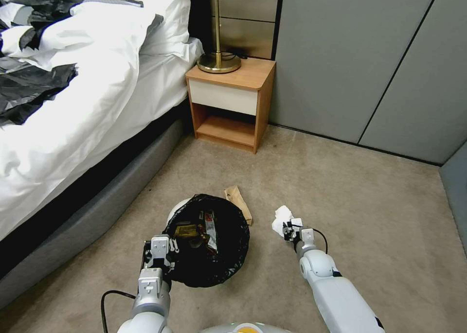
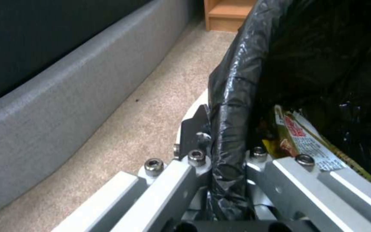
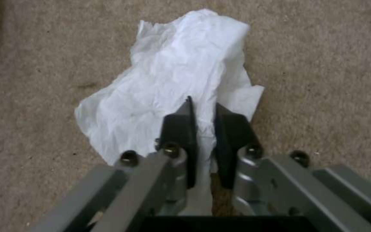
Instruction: Pick up the trash bin, then pick up the garbage from the floor and place it into the trash bin.
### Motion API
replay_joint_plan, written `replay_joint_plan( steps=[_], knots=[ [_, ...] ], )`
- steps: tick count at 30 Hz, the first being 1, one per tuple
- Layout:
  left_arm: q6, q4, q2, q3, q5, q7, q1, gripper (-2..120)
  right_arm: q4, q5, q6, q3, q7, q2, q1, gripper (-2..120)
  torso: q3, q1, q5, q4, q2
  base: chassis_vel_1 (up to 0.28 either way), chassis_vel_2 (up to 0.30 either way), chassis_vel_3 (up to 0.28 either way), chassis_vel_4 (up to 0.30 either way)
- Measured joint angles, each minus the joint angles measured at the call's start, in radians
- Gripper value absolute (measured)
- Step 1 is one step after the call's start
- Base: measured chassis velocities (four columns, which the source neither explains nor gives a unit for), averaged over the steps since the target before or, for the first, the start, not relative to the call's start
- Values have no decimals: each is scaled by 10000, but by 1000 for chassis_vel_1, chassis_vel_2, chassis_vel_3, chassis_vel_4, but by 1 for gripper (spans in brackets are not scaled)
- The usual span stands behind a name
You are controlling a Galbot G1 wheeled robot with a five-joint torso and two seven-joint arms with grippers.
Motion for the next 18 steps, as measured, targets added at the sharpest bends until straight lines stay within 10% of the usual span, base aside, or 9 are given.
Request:
replay_joint_plan(
  steps=[11,18],
  knots=[
    [-5,-2,15,20,1,-1,-30,1,366,-21,176,30,45,-71,-159,0,0,0,0,0,0,0,0,0,0],
    [-6,4,21,70,25,0,-37,1,2776,26,737,-112,95,-320,-886,0,1,0,-1,0,0,0,0,0,0]
  ],
)
